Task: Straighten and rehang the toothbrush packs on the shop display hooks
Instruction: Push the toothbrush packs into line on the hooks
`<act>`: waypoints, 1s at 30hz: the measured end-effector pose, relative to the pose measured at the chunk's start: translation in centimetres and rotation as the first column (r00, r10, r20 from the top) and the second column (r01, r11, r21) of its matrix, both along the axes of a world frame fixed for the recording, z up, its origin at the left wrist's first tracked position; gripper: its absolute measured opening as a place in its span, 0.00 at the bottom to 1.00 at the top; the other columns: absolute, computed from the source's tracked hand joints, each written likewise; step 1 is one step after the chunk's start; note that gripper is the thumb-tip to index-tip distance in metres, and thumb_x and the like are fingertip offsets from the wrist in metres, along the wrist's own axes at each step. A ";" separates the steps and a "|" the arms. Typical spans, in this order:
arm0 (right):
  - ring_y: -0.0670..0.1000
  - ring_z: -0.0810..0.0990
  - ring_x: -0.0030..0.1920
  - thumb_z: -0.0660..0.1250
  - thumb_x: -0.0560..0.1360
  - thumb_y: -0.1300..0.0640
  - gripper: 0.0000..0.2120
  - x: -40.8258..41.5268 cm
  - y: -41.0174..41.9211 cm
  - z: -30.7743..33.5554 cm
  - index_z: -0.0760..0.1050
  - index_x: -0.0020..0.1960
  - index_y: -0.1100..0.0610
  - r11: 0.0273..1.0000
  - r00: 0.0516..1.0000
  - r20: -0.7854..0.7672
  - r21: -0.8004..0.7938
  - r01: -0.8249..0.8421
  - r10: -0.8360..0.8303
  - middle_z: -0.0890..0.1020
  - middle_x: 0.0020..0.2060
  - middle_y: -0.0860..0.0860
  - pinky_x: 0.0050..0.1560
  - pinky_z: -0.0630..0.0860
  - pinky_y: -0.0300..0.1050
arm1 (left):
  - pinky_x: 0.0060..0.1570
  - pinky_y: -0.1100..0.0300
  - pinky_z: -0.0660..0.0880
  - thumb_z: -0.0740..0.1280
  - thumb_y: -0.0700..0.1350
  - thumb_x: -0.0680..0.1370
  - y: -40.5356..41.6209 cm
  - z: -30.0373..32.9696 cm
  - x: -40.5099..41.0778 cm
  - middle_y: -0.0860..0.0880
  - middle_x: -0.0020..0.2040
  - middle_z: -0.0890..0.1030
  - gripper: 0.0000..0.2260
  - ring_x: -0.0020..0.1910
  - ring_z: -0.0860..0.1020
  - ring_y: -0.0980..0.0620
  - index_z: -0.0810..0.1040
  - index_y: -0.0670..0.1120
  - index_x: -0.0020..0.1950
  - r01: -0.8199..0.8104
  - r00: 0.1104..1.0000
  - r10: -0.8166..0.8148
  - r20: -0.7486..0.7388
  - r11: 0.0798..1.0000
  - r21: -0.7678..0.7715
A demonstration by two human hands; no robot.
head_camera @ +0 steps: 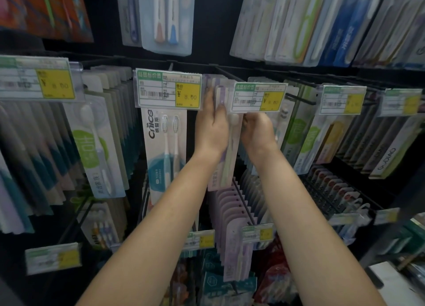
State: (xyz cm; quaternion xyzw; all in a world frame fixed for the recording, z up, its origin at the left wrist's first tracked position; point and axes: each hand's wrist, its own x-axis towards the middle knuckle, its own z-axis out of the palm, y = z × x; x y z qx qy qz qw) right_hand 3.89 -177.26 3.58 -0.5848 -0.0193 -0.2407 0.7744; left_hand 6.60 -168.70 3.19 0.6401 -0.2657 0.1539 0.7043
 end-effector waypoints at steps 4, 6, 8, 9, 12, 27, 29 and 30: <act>0.46 0.79 0.36 0.51 0.76 0.66 0.17 0.3 -0.2 -0.3 0.76 0.39 0.55 0.998 0.999 -0.039 0.060 0.002 0.001 0.82 0.28 0.45 0.42 0.73 0.40 | 0.67 0.50 0.66 0.52 0.53 0.77 -0.2 0.0 0.2 0.50 0.66 0.74 0.23 0.66 0.70 0.54 0.69 0.47 0.69 -0.012 1.000 0.012 0.014 1.000 -0.002; 0.47 0.77 0.37 0.51 0.75 0.66 0.15 0.3 -0.2 -0.4 0.74 0.40 0.56 0.998 0.998 -0.056 0.060 0.018 -0.014 0.81 0.27 0.45 0.40 0.73 0.39 | 0.67 0.50 0.66 0.53 0.51 0.77 -0.2 -0.2 0.4 0.49 0.66 0.74 0.22 0.66 0.70 0.54 0.69 0.47 0.69 -0.007 1.000 0.007 0.022 1.000 -0.003; 0.48 0.77 0.40 0.52 0.74 0.65 0.13 0.5 -0.2 -0.5 0.74 0.43 0.55 0.999 0.998 -0.048 0.017 0.047 -0.046 0.81 0.32 0.46 0.43 0.73 0.40 | 0.68 0.50 0.66 0.53 0.50 0.77 -0.2 -0.5 0.6 0.50 0.67 0.73 0.22 0.67 0.69 0.54 0.68 0.48 0.70 -0.007 1.000 0.007 0.017 1.000 0.004; 0.49 0.78 0.44 0.54 0.72 0.63 0.12 0.7 -0.2 -0.6 0.75 0.44 0.55 0.997 0.996 -0.045 -0.020 0.074 -0.075 0.81 0.36 0.48 0.47 0.74 0.41 | 0.68 0.50 0.65 0.53 0.50 0.77 -0.2 -0.6 0.7 0.50 0.67 0.73 0.22 0.68 0.69 0.55 0.67 0.49 0.70 -0.007 1.000 0.007 0.017 1.000 0.007; 0.50 0.76 0.48 0.55 0.67 0.59 0.11 0.8 -0.3 -0.9 0.75 0.44 0.54 0.987 0.990 -0.042 -0.087 0.133 -0.137 0.79 0.41 0.49 0.52 0.71 0.44 | 0.69 0.50 0.65 0.53 0.50 0.77 -0.3 -1.0 0.6 0.50 0.68 0.72 0.22 0.68 0.68 0.55 0.67 0.48 0.70 -0.015 0.999 0.014 0.045 1.000 0.007; 0.52 0.77 0.55 0.54 0.70 0.60 0.15 0.1 0.1 -1.1 0.77 0.48 0.51 0.974 0.988 -0.013 -0.170 0.152 -0.156 0.81 0.50 0.50 0.61 0.73 0.50 | 0.73 0.60 0.55 0.53 0.50 0.75 0.3 -1.5 0.7 0.50 0.74 0.64 0.27 0.73 0.59 0.56 0.61 0.47 0.74 0.036 0.999 -0.038 0.033 0.998 0.058; 0.53 0.76 0.60 0.54 0.67 0.60 0.20 -0.3 0.3 -1.2 0.78 0.54 0.51 0.965 0.987 0.001 -0.209 0.157 -0.161 0.80 0.56 0.52 0.66 0.69 0.54 | 0.68 0.68 0.50 0.51 0.51 0.75 0.5 -1.4 -0.1 0.49 0.76 0.59 0.29 0.74 0.55 0.57 0.56 0.46 0.76 -0.005 1.000 0.002 0.032 0.996 0.089; 0.52 0.76 0.61 0.53 0.68 0.59 0.21 -0.6 0.4 -1.2 0.77 0.56 0.51 0.964 0.987 0.009 -0.215 0.159 -0.161 0.80 0.58 0.52 0.67 0.69 0.54 | 0.67 0.69 0.49 0.51 0.51 0.75 0.6 -1.5 -0.6 0.49 0.76 0.57 0.30 0.74 0.53 0.57 0.53 0.45 0.76 -0.030 0.999 0.026 0.040 0.994 0.108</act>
